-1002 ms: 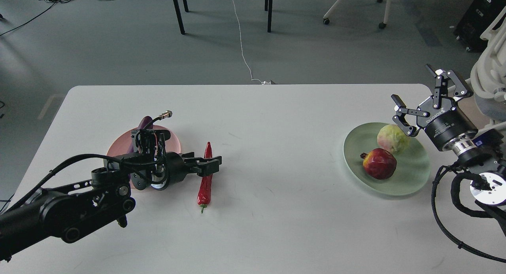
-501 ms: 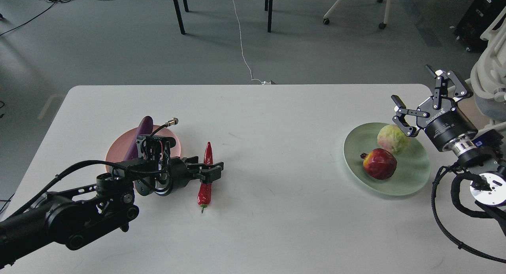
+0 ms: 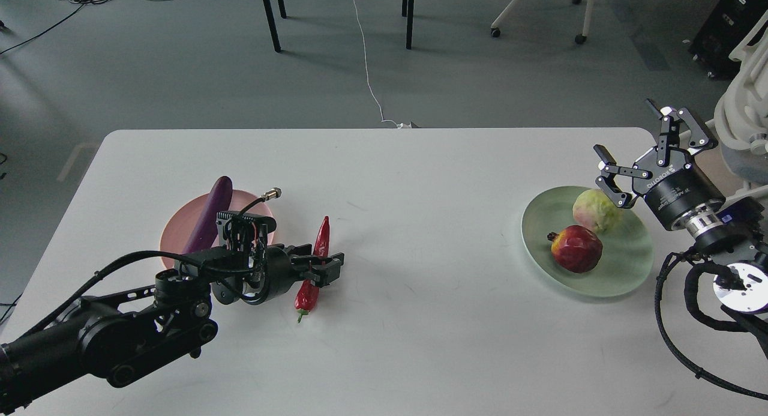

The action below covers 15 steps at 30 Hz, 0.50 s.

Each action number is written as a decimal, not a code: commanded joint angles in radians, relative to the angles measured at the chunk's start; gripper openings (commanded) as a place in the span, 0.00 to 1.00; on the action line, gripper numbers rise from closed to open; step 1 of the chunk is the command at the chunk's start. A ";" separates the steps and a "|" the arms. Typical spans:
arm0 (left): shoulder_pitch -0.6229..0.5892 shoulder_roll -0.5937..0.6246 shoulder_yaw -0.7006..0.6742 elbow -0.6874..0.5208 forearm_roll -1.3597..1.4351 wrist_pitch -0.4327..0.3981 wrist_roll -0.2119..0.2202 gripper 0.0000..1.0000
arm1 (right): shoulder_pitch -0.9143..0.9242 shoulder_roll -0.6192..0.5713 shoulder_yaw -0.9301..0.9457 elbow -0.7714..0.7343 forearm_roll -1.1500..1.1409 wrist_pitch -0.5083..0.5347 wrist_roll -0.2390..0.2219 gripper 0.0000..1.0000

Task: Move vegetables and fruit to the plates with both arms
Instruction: 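Move the left gripper to the red chili pepper and grasp it, then carry the chili pepper onto the pink plate and release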

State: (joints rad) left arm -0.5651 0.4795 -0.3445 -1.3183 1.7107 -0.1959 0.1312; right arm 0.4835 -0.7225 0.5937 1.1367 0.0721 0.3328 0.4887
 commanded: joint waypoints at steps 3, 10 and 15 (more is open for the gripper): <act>-0.004 0.007 0.009 -0.002 0.001 -0.002 0.001 0.20 | 0.001 0.000 0.001 0.000 0.000 0.000 0.000 0.98; -0.004 0.024 0.002 -0.028 -0.006 0.000 0.013 0.17 | 0.000 0.000 0.003 0.000 0.000 0.000 0.000 0.98; -0.065 0.111 -0.024 -0.122 -0.031 -0.028 0.011 0.18 | 0.000 -0.012 0.006 0.000 0.000 0.000 0.000 0.98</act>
State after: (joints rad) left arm -0.5863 0.5351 -0.3543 -1.3873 1.6947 -0.2034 0.1438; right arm 0.4835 -0.7257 0.5973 1.1367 0.0721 0.3329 0.4887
